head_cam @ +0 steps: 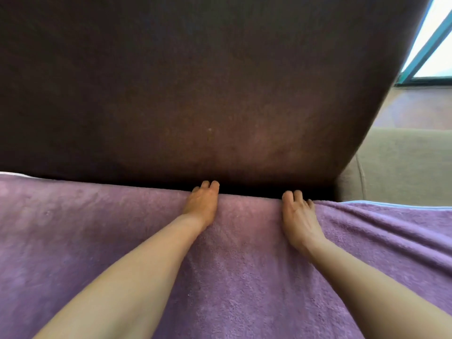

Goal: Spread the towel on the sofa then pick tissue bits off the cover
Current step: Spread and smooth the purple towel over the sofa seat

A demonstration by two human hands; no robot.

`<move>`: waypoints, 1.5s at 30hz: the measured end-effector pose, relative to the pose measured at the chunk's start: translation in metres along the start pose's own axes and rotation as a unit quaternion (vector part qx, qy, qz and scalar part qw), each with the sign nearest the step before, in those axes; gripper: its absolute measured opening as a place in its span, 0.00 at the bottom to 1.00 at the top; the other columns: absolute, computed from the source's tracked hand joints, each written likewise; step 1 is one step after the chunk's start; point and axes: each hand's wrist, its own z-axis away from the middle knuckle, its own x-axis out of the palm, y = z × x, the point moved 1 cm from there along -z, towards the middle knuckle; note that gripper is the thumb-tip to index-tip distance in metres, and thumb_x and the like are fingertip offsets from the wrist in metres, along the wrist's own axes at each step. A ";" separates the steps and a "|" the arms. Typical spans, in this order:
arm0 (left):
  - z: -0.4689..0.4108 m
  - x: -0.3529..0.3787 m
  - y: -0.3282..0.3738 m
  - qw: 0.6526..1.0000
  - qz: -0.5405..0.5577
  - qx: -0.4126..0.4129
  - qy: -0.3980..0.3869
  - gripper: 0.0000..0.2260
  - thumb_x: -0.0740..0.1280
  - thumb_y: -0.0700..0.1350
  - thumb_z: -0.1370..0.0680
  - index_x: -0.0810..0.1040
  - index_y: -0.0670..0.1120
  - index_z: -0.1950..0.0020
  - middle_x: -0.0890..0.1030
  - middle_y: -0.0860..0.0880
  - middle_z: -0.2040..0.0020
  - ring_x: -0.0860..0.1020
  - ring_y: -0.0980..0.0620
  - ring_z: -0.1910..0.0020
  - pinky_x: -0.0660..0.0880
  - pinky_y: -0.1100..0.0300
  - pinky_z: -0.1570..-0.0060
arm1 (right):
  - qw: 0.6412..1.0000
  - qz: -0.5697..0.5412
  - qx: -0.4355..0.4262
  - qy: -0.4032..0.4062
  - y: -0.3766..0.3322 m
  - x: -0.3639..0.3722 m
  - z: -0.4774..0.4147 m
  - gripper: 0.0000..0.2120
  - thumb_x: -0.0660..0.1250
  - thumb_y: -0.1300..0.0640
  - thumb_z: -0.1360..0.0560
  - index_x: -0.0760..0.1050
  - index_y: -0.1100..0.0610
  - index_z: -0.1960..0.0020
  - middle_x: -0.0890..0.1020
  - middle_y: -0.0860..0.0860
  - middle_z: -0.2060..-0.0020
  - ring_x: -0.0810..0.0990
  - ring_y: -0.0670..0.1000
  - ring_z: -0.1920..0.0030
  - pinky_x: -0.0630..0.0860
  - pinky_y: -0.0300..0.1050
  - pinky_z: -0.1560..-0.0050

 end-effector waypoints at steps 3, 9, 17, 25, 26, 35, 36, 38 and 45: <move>-0.001 0.005 0.008 0.998 -0.053 -0.025 -0.022 0.16 0.56 0.37 0.24 0.68 0.46 0.36 0.71 0.41 0.36 0.69 0.39 0.38 0.66 0.46 0.36 | 0.998 -0.047 -0.026 -0.042 0.008 -0.004 -0.002 0.13 0.54 0.67 0.26 0.67 0.60 0.43 0.71 0.60 0.44 0.70 0.61 0.45 0.62 0.52 0.38; 0.023 0.027 0.095 0.986 -0.025 0.159 0.042 0.23 0.54 0.38 0.23 0.60 0.48 0.27 0.64 0.47 0.27 0.62 0.45 0.30 0.62 0.50 0.32 | 0.999 0.013 -0.018 0.043 0.044 -0.018 0.038 0.20 0.53 0.63 0.29 0.68 0.57 0.39 0.71 0.57 0.38 0.67 0.58 0.34 0.60 0.58 0.32; 0.010 0.035 0.200 0.976 0.083 0.197 0.054 0.10 0.56 0.39 0.23 0.75 0.47 0.48 0.78 0.47 0.46 0.70 0.46 0.51 0.73 0.50 0.49 | 0.967 -0.019 0.206 0.149 0.226 -0.069 0.066 0.16 0.60 0.64 0.28 0.71 0.56 0.41 0.72 0.56 0.36 0.71 0.60 0.39 0.70 0.54 0.43; -0.011 0.042 0.272 0.993 0.094 0.074 -0.015 0.06 0.61 0.48 0.23 0.72 0.48 0.50 0.80 0.40 0.48 0.76 0.38 0.49 0.72 0.52 0.51 | 0.944 -0.093 0.306 0.079 0.380 -0.102 0.072 0.25 0.57 0.67 0.26 0.59 0.60 0.29 0.62 0.56 0.28 0.69 0.60 0.34 0.68 0.52 0.37; -0.013 0.042 0.279 0.995 0.074 0.071 -0.019 0.06 0.62 0.49 0.23 0.71 0.47 0.51 0.80 0.40 0.48 0.76 0.38 0.49 0.73 0.52 0.51 | 0.948 -0.096 0.297 0.065 0.385 -0.101 0.069 0.28 0.57 0.68 0.26 0.56 0.60 0.27 0.60 0.55 0.27 0.68 0.59 0.32 0.66 0.50 0.35; -0.002 0.030 0.305 0.988 0.044 0.100 0.113 0.05 0.59 0.43 0.22 0.66 0.42 0.55 0.75 0.38 0.53 0.76 0.33 0.56 0.73 0.45 0.60 | 0.895 -0.144 0.367 0.208 0.395 -0.101 0.053 0.09 0.55 0.68 0.27 0.70 0.62 0.49 0.72 0.63 0.46 0.77 0.66 0.51 0.73 0.54 0.53; 0.002 0.034 0.308 0.986 0.053 0.090 0.128 0.05 0.58 0.42 0.21 0.66 0.42 0.54 0.73 0.37 0.53 0.76 0.33 0.57 0.72 0.45 0.62 | 0.884 -0.150 0.380 0.226 0.394 -0.101 0.050 0.09 0.56 0.69 0.27 0.69 0.63 0.49 0.72 0.62 0.46 0.77 0.66 0.51 0.73 0.54 0.54; 0.007 0.044 0.314 0.986 0.064 0.067 0.141 0.03 0.57 0.40 0.21 0.66 0.40 0.53 0.71 0.37 0.53 0.76 0.33 0.58 0.74 0.43 0.62 | 0.873 -0.155 0.393 0.244 0.392 -0.098 0.045 0.10 0.56 0.70 0.27 0.67 0.63 0.47 0.71 0.63 0.44 0.78 0.66 0.51 0.73 0.53 0.56; 0.030 0.064 0.336 0.977 0.008 0.123 0.171 0.06 0.62 0.42 0.24 0.71 0.44 0.47 0.71 0.41 0.46 0.72 0.37 0.48 0.76 0.41 0.57 | 0.876 -0.138 0.384 0.257 0.410 -0.089 0.034 0.12 0.61 0.68 0.26 0.62 0.64 0.44 0.66 0.63 0.41 0.76 0.67 0.50 0.74 0.55 0.54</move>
